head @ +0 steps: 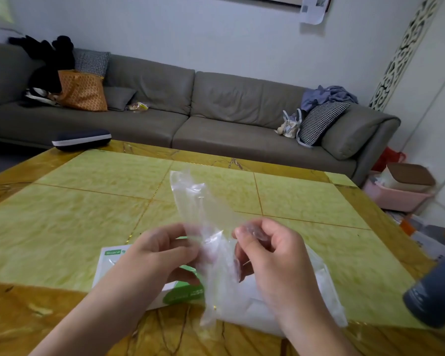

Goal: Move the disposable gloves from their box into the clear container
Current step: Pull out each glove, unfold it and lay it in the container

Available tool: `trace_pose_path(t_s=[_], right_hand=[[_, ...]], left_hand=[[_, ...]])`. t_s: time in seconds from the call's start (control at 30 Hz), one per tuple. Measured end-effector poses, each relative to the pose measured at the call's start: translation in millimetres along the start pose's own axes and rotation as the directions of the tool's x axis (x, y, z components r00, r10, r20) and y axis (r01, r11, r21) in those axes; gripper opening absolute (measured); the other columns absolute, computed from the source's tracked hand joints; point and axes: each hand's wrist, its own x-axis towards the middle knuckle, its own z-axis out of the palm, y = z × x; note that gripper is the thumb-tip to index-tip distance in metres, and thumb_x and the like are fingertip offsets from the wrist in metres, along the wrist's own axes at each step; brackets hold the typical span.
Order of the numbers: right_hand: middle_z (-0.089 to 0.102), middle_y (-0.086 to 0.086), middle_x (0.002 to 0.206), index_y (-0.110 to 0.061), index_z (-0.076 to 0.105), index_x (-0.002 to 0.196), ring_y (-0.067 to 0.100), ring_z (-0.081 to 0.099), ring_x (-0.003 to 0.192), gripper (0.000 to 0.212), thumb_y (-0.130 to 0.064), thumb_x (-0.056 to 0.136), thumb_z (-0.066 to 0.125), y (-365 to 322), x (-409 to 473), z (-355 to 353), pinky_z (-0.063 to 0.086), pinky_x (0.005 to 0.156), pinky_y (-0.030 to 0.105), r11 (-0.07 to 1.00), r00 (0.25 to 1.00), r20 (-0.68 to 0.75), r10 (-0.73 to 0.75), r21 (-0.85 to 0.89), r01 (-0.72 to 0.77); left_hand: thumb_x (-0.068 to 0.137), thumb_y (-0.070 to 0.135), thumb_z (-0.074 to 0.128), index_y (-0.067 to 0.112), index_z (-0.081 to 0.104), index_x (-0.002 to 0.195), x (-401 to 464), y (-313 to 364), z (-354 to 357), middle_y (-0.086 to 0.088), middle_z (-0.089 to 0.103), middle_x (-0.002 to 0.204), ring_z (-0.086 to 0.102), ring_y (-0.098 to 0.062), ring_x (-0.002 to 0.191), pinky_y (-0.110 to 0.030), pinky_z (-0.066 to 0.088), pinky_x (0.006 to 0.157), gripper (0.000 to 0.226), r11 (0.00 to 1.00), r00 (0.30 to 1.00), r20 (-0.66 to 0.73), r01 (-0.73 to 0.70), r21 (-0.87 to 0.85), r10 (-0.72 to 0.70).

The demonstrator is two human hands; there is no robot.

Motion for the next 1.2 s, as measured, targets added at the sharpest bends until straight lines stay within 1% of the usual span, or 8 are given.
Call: trace_pose_path(t_s=[0.17, 0.37, 0.5, 0.63, 0.73, 0.93, 1.07, 1.2], right_hand=[[0.071, 0.006, 0.079, -0.022, 0.072, 0.092, 0.025, 0.068, 0.07, 0.01, -0.014, 0.097, 0.072, 1, -3, -3, 0.057, 0.065, 0.04, 0.994, 0.994, 0.048, -0.103, -0.043, 0.105], [0.068, -0.005, 0.09, -0.029, 0.073, 0.101, 0.019, 0.067, 0.087, 0.008, -0.03, 0.093, 0.074, 8, -5, 5, 0.051, 0.074, 0.028, 0.897, 0.938, 0.105, -0.33, -0.274, 0.346], [0.055, -0.016, 0.093, -0.035, 0.072, 0.106, 0.012, 0.059, 0.094, 0.021, -0.02, 0.093, 0.073, 13, -10, 13, 0.049, 0.069, 0.016, 0.806, 0.924, 0.127, -0.361, -0.456, 0.378], [0.049, -0.022, 0.102, -0.046, 0.054, 0.135, 0.01, 0.052, 0.101, 0.041, -0.029, 0.098, 0.051, 10, -17, 17, 0.054, 0.079, 0.033, 0.615, 0.869, 0.323, -0.376, -0.614, 0.494], [0.051, -0.015, 0.098, -0.044, 0.054, 0.137, 0.013, 0.051, 0.096, 0.046, -0.036, 0.093, 0.045, 7, -20, 17, 0.051, 0.079, 0.034, 0.545, 0.85, 0.387, -0.358, -0.652, 0.527], [0.054, -0.018, 0.1, -0.036, 0.062, 0.124, 0.012, 0.058, 0.1, 0.035, -0.03, 0.09, 0.062, 5, -11, 4, 0.048, 0.082, 0.021, 0.832, 0.946, 0.102, -0.309, -0.453, 0.321], [0.068, -0.011, 0.112, -0.033, 0.061, 0.123, 0.001, 0.065, 0.106, 0.061, -0.067, 0.076, 0.082, 2, 1, -3, 0.052, 0.089, 0.026, 0.975, 0.984, 0.094, 0.15, -0.178, -0.132], [0.071, 0.017, 0.073, -0.005, 0.074, 0.086, 0.02, 0.066, 0.064, 0.031, -0.034, 0.089, 0.083, 5, 0, 0, 0.056, 0.066, 0.043, 0.993, 0.992, 0.082, 0.099, -0.067, -0.094]], left_hand=[[0.1, -0.008, 0.047, 0.005, 0.075, 0.109, 2, -3, 6, -0.019, 0.077, 0.094, 0.071, -0.029, 0.079, -0.055, 0.057, 0.088, 0.032, 0.994, 0.998, -0.06, -0.002, 0.108, 0.008], [0.096, -0.013, 0.047, 0.02, 0.077, 0.11, -4, -4, 11, -0.007, 0.079, 0.101, 0.073, -0.024, 0.093, -0.032, 0.057, 0.082, 0.047, 0.986, 0.981, 0.193, -0.061, 0.153, 0.031], [0.079, 0.03, 0.064, 0.007, 0.07, 0.127, -1, 0, 4, -0.02, 0.07, 0.127, 0.063, -0.04, 0.124, -0.049, 0.051, 0.106, 0.054, 0.995, 0.908, 0.416, 0.0, 0.096, -0.04], [0.102, 0.062, 0.04, 0.002, 0.049, 0.149, -8, 6, 3, -0.025, 0.053, 0.148, 0.052, -0.038, 0.136, -0.046, 0.042, 0.111, 0.077, 0.936, 0.814, 0.581, 0.196, -0.292, 0.011], [0.106, 0.051, 0.041, 0.006, 0.071, 0.127, -4, 2, 8, -0.025, 0.066, 0.129, 0.068, -0.034, 0.116, -0.041, 0.055, 0.095, 0.058, 0.911, 0.881, 0.473, 0.207, -0.357, -0.015], [0.097, 0.018, 0.042, -0.008, 0.068, 0.12, 6, -9, 6, -0.033, 0.07, 0.115, 0.07, -0.048, 0.106, -0.049, 0.054, 0.092, 0.043, 0.93, 0.976, 0.185, 0.17, -0.325, -0.114], [0.083, 0.032, 0.047, 0.0, 0.075, 0.113, 6, -5, 11, -0.029, 0.071, 0.118, 0.07, -0.043, 0.104, -0.042, 0.056, 0.087, 0.052, 0.942, 0.911, 0.373, 0.266, -0.203, -0.177], [0.091, 0.03, 0.069, 0.003, 0.079, 0.088, -2, -6, 18, -0.025, 0.076, 0.097, 0.075, -0.04, 0.086, -0.046, 0.057, 0.077, 0.029, 0.994, 0.977, 0.199, 0.092, -0.053, -0.079]])
